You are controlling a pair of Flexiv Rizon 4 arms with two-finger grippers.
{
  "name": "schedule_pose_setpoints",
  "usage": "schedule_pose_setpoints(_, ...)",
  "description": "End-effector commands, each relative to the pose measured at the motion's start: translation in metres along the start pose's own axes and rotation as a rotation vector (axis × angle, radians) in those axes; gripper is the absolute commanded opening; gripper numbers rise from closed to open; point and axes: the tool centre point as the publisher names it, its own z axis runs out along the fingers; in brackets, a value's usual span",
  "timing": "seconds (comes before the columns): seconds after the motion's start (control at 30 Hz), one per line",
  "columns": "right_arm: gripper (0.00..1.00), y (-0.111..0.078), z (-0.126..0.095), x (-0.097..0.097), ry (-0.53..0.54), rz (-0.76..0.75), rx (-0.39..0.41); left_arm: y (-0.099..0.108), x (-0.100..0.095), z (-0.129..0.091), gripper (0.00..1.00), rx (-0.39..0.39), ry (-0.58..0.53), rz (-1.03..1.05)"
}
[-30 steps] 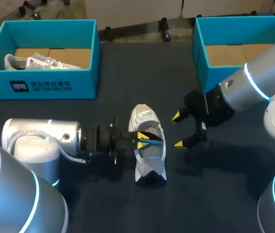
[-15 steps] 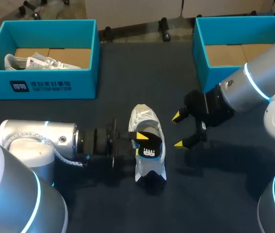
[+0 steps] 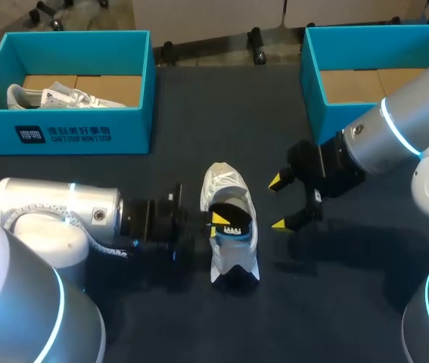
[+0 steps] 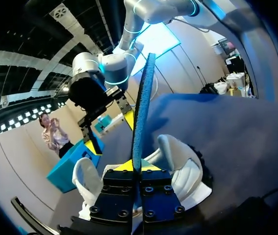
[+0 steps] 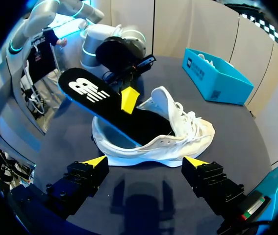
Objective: Take the shoe out of the shoebox, open the shoe tongue, remove and reinsert the insole, then place the shoe into the shoebox
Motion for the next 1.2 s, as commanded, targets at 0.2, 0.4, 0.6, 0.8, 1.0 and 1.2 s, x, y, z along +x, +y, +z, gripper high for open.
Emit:
schedule_pose_setpoints(0.2,1.00,0.001,0.001,0.001,-0.002,0.000,0.001,0.010,-0.003,0.006,0.00,-0.038,-0.002,0.012)
schedule_pose_setpoints(0.4,1.00,0.001,0.001,0.001,-0.002,0.000,0.001,0.012,-0.004,0.005,0.00,-0.046,-0.015,-0.010)
schedule_pose_setpoints(0.6,1.00,0.001,0.001,0.001,-0.002,0.000,0.001,0.012,-0.002,0.005,0.00,-0.059,-0.020,-0.022)
schedule_pose_setpoints(0.8,1.00,0.001,0.001,0.001,-0.002,0.000,0.001,0.013,0.001,0.004,0.00,-0.080,-0.032,-0.042)
schedule_pose_setpoints(1.0,1.00,0.001,0.001,0.001,-0.002,0.000,0.001,0.000,-0.002,-0.002,0.82,-0.044,-0.058,-0.071)
schedule_pose_setpoints(1.2,1.00,0.001,0.001,0.001,-0.002,0.000,0.001,-0.015,-0.004,-0.005,0.62,-0.017,-0.062,-0.070)
